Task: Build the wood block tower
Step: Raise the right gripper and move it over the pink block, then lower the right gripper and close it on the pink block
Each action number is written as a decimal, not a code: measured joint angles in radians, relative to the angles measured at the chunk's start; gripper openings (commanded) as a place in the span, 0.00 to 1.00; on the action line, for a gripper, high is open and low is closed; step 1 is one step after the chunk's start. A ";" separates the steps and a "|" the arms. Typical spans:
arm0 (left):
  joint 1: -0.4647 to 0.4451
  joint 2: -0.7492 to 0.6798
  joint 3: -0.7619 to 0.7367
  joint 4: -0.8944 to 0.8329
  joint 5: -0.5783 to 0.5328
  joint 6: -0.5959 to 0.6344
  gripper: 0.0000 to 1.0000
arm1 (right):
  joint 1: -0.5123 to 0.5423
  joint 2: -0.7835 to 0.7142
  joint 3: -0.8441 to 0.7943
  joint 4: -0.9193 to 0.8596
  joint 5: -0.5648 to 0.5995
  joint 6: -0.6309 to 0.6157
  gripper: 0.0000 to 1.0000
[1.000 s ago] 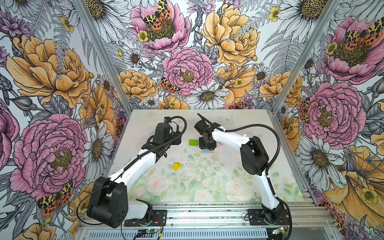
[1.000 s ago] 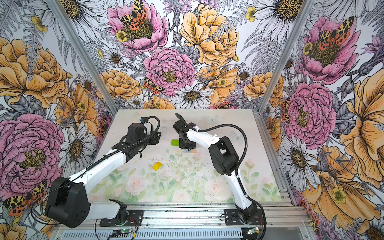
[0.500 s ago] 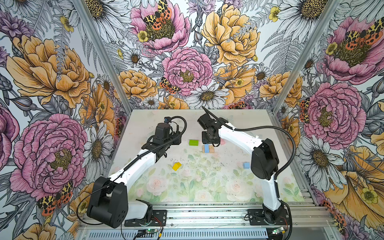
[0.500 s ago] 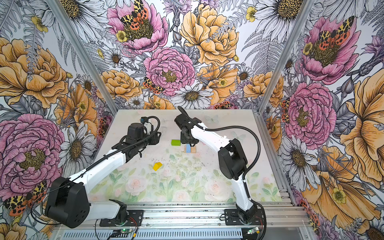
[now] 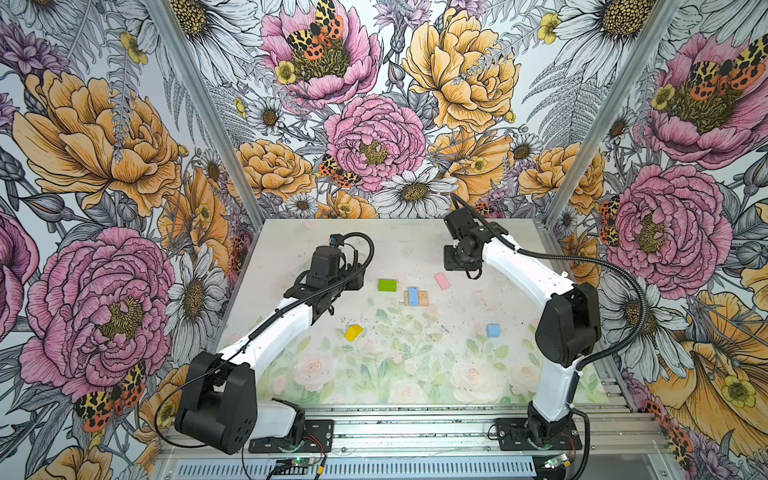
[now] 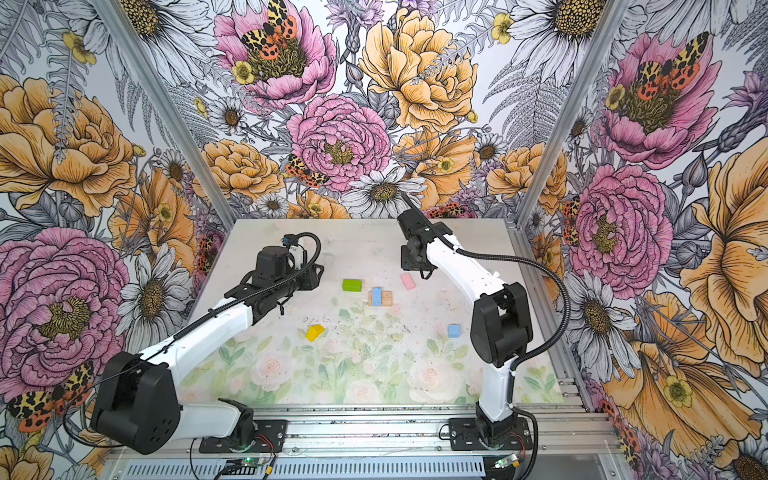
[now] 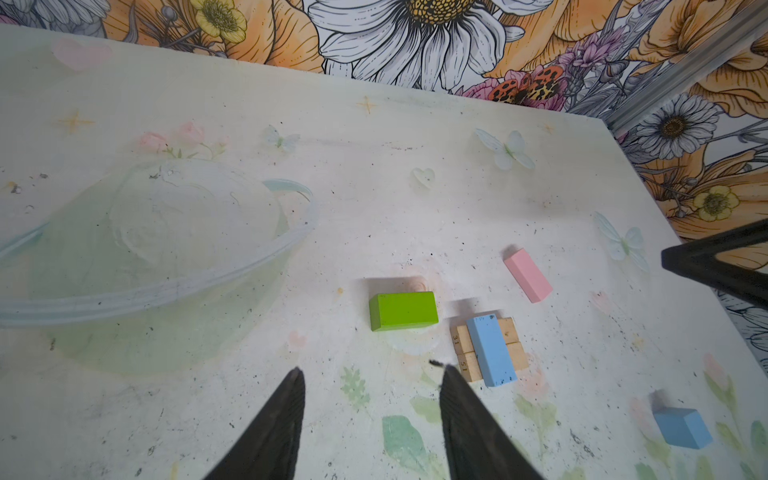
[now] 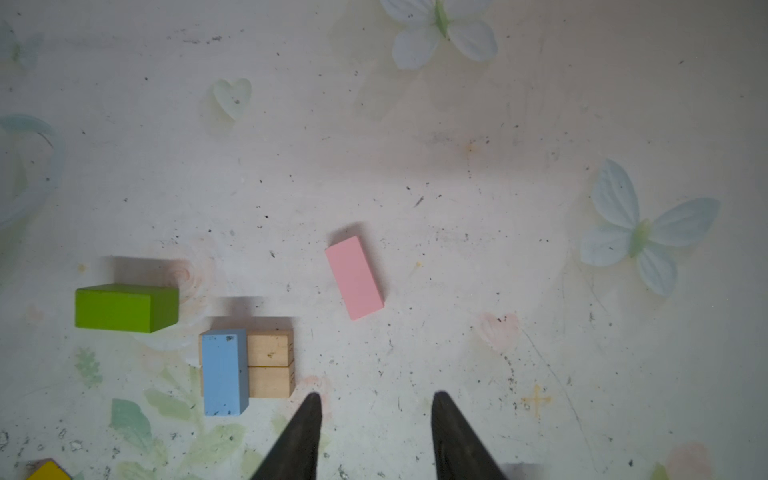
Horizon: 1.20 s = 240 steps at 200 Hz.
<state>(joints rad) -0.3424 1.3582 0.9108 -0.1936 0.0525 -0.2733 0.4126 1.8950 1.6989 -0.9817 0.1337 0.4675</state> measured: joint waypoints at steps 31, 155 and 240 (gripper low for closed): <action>0.000 0.032 0.001 0.000 0.033 -0.021 0.52 | -0.023 0.032 -0.021 0.049 -0.014 -0.044 0.45; -0.014 0.043 0.005 0.000 0.054 -0.042 0.52 | -0.066 0.169 -0.021 0.139 -0.047 -0.159 0.45; -0.016 0.026 0.005 0.000 0.053 -0.042 0.53 | -0.056 0.215 -0.021 0.166 -0.128 -0.185 0.46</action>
<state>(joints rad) -0.3580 1.3846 0.9157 -0.1932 0.1059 -0.3153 0.3569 2.1101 1.6779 -0.8162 0.0055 0.2821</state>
